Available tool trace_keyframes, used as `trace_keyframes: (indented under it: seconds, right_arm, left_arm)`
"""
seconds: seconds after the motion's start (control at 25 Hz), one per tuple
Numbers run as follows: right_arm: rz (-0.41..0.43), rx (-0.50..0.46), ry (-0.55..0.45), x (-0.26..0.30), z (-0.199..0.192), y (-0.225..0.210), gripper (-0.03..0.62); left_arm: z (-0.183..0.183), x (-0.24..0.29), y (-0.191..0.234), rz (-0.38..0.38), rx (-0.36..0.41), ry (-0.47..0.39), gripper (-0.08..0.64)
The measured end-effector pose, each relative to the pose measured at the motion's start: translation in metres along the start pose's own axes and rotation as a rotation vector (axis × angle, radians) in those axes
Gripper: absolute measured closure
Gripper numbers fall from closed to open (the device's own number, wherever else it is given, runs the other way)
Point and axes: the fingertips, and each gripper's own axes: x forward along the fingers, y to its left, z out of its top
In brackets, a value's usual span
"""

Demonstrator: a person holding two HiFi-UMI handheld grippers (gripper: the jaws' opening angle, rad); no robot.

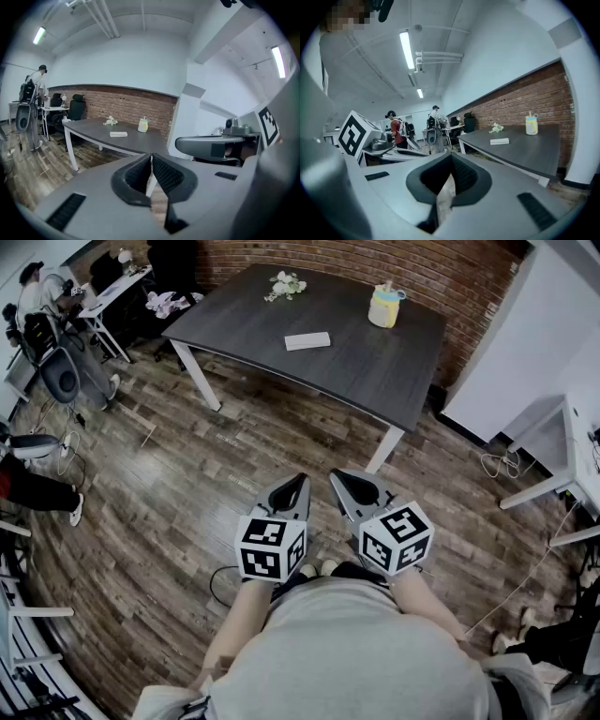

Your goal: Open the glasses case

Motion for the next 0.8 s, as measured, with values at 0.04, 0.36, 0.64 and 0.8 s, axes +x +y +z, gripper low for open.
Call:
trace_keyframes:
  seconds: [0.04,0.36,0.64,0.8]
  right_arm:
    - [-0.001,-0.006,0.007,-0.001,-0.001,0.001,0.591]
    - [-0.014,-0.062,0.053,-0.006,-0.012,0.002,0.591]
    - [0.005,-0.035,0.054,-0.01,-0.016,0.006,0.591]
    - [0.011,-0.008,0.029,-0.012,-0.014,0.005,0.589]
  left_arm:
    - [-0.003,-0.001,0.0,0.004,-0.007,0.009,0.532]
    - [-0.023,0.002,-0.002,0.004,-0.005,0.084,0.532]
    - [-0.021,-0.002,-0.008,-0.003,-0.012,0.068,0.531]
    - [-0.023,-0.001,-0.012,-0.009,-0.032,0.073,0.531]
